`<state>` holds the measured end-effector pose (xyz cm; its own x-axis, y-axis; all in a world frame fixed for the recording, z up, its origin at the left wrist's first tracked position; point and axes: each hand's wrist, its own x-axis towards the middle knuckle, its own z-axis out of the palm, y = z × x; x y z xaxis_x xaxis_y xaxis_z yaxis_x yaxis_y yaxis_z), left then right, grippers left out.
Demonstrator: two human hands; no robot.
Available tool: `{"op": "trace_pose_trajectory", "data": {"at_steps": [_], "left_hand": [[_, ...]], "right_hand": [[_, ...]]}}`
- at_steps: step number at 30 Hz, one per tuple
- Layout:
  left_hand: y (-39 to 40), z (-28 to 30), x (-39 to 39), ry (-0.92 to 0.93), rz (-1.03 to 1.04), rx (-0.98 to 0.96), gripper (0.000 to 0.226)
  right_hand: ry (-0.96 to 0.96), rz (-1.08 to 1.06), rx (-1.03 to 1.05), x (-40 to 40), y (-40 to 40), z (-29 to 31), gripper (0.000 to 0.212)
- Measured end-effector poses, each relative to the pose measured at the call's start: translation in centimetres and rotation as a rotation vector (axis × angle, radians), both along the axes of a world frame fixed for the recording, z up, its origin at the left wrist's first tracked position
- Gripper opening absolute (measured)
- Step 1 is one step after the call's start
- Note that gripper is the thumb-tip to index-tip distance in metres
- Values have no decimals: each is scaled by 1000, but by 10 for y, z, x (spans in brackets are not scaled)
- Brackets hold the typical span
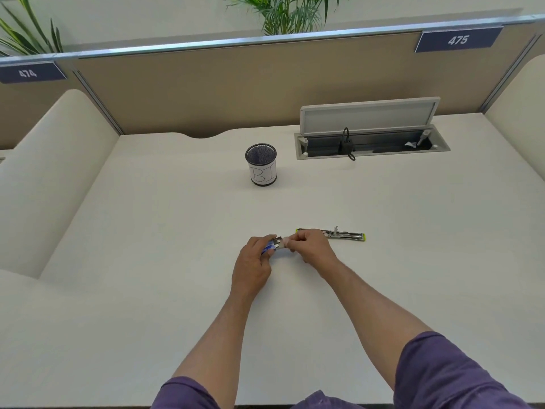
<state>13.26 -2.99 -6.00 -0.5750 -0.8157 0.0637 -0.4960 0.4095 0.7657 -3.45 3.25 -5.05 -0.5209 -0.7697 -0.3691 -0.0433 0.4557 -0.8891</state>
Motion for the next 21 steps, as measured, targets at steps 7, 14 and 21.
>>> {"op": "trace_pose_trajectory", "data": {"at_steps": [7,14,21], "left_hand": [[2,0,-3,-29,-39,-14,41],[0,1,-4,-19,-25,-3,37],[-2,-4,-5,-23,-29,-16,37]], "right_hand": [[18,6,-32,6,-2,0,17],[-159,-14,-76,3,0,0,15],[-205,8,-70,3,2,-1,22]]}}
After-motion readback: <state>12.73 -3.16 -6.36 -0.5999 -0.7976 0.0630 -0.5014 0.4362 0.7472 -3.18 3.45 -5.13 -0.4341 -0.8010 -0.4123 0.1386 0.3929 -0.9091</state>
